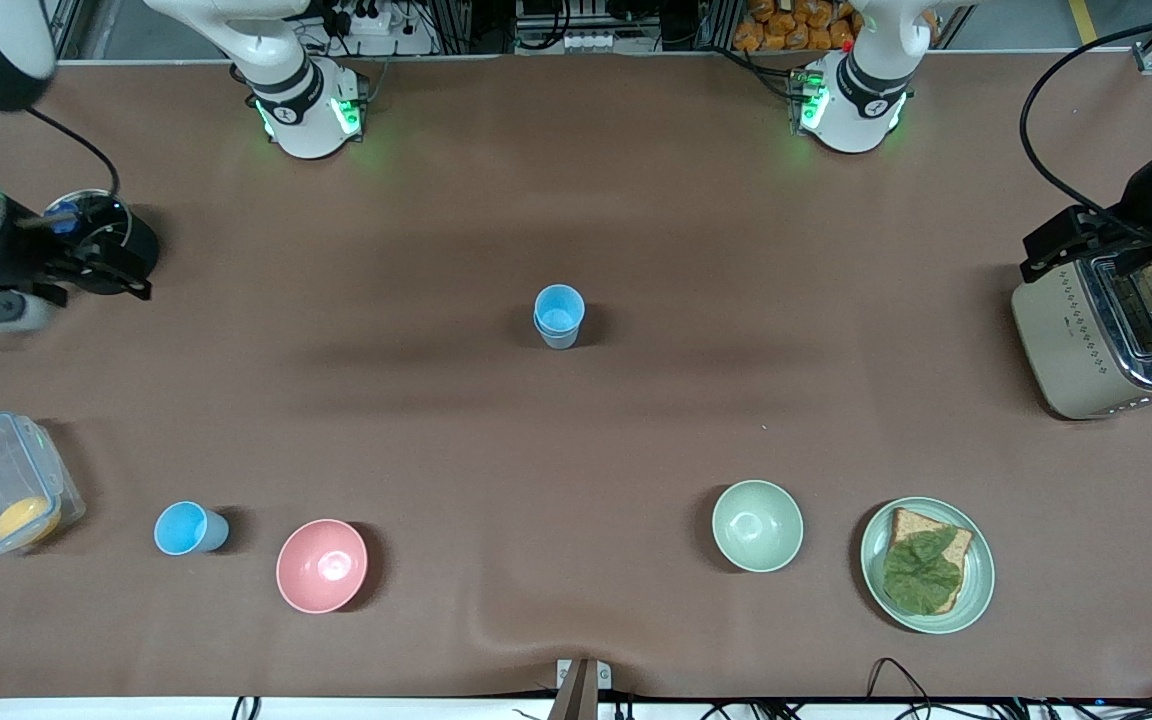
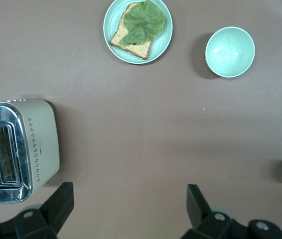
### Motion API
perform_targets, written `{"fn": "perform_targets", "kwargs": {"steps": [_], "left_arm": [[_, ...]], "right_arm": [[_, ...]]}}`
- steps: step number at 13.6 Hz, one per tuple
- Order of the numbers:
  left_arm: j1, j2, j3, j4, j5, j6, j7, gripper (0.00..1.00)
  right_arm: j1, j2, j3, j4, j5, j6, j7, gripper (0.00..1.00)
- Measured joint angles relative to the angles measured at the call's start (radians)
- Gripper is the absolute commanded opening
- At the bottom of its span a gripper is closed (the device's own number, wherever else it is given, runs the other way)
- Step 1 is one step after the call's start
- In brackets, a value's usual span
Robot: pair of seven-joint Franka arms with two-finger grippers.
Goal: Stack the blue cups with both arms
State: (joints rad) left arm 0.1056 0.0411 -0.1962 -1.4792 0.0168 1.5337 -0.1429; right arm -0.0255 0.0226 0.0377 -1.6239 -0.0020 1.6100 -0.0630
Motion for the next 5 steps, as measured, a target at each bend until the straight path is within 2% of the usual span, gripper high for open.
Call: {"fn": "perform_targets", "kwargs": {"steps": [5], "left_arm": [[0.000, 0.000, 0.002, 0.008, 0.000, -0.010, 0.031, 1.00]], "right_arm": [[0.000, 0.000, -0.037, 0.038, 0.000, -0.043, 0.004, 1.00]]}}
